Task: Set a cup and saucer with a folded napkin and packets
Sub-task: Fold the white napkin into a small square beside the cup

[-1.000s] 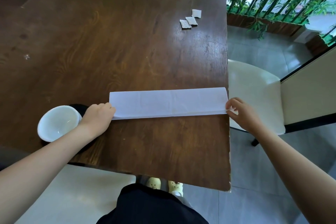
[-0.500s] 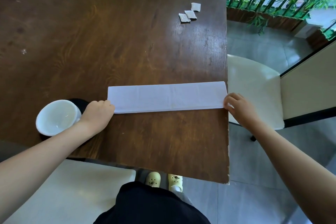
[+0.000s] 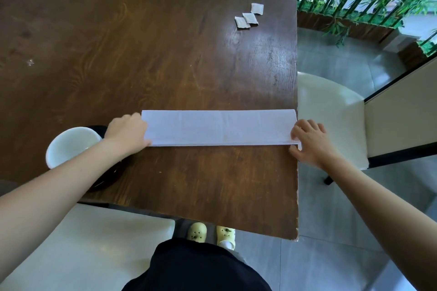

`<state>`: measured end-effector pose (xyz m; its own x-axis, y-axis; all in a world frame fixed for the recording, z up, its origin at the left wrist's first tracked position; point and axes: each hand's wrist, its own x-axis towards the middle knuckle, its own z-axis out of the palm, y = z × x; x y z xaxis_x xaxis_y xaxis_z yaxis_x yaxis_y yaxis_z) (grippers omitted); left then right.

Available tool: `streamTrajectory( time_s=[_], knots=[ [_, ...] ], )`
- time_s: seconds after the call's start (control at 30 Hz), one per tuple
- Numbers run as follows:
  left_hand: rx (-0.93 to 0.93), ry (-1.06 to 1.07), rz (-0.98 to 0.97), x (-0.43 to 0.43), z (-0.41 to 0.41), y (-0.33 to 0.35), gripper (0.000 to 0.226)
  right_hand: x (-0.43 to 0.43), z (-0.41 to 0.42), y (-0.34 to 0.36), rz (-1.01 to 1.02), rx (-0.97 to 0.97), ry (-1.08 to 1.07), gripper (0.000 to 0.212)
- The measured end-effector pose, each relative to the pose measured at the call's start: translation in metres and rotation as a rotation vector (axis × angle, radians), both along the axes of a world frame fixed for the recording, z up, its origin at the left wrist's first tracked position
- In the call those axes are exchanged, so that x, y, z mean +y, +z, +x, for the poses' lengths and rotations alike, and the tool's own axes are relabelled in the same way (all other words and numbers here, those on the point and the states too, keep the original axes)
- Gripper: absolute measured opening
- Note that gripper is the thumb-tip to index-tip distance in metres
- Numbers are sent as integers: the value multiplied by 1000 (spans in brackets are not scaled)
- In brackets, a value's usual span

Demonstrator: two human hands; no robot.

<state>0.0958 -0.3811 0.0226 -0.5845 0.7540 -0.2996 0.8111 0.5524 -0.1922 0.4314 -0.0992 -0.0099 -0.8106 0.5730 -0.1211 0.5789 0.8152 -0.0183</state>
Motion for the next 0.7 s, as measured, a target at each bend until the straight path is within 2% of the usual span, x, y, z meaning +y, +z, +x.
streamTrajectory(
  time_s=[0.1,0.17,0.23,0.37,0.53,0.7],
  knots=[
    [-17,28,421,34,4,4,32,-18,-31,6,18,189,-67,32],
    [-68,4,577,61,20,-6,36,-34,-73,6,-17,301,-64,37],
    [-138,18,579,83,39,-23,44,-52,-122,-1,-126,310,-57,43],
    [-175,140,405,86,59,-72,53,-97,-183,-33,-212,154,28,51],
    [-107,116,326,74,60,-95,61,-114,-181,-54,-135,124,33,57],
    [-88,232,401,46,35,-99,69,-94,-156,-53,-118,115,-69,64]
  ],
)
